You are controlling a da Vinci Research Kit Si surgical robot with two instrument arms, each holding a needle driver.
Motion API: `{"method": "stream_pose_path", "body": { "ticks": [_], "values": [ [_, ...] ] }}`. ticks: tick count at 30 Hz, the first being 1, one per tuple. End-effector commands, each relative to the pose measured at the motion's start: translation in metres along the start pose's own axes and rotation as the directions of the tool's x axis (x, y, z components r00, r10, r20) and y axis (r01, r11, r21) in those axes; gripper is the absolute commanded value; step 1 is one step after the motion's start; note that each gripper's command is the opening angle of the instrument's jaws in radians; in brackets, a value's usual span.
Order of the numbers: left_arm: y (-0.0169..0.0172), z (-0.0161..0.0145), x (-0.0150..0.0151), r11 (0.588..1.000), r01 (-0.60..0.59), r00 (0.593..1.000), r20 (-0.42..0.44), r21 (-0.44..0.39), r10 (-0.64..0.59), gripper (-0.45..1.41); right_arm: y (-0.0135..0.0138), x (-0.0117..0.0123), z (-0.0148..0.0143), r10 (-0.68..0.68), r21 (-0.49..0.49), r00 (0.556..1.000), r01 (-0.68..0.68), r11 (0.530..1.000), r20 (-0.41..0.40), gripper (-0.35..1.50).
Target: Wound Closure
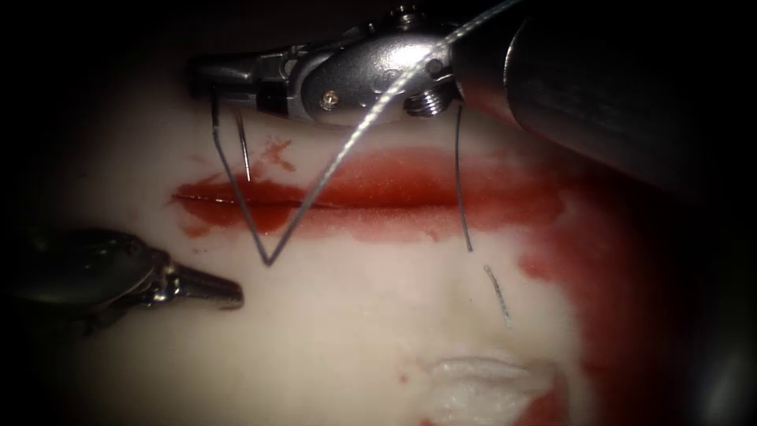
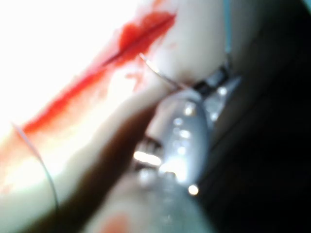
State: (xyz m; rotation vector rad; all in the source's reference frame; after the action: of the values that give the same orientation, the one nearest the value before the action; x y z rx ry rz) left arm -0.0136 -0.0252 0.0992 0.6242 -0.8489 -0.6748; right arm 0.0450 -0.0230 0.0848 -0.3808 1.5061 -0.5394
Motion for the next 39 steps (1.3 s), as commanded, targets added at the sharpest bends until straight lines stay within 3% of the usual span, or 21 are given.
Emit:
{"method": "stream_pose_path", "body": {
  "ticks": [1,19,25,39],
  "values": [
    [0.0004,0.0002,-0.0011,1.0,-0.01,1.0,-0.001,0.005,0.01,-0.32,0.0012,-0.0005,0.0008,-0.013,-0.001,1.0,0.013,1.0,-0.009,-0.35],
    [0.0004,0.0003,-0.0009,1.0,-0.015,1.0,-0.008,0.012,0.015,-0.28,0.0006,0.0005,0.0009,-0.031,0.038,0.999,0.032,0.999,-0.023,-0.35],
    [-0.0001,0.0004,-0.0008,0.992,0.12,0.993,-0.027,0.047,-0.119,-0.33,0.0006,0.0005,0.0008,-0.042,0.044,0.999,0.044,0.998,-0.028,-0.35],
    [-0.0006,0.0012,0.0002,0.98,0.179,0.982,-0.069,0.085,-0.173,-0.27,0.0,0.0005,0.0009,-0.038,0.035,0.999,0.038,0.999,-0.001,-0.35]
  ]
}}
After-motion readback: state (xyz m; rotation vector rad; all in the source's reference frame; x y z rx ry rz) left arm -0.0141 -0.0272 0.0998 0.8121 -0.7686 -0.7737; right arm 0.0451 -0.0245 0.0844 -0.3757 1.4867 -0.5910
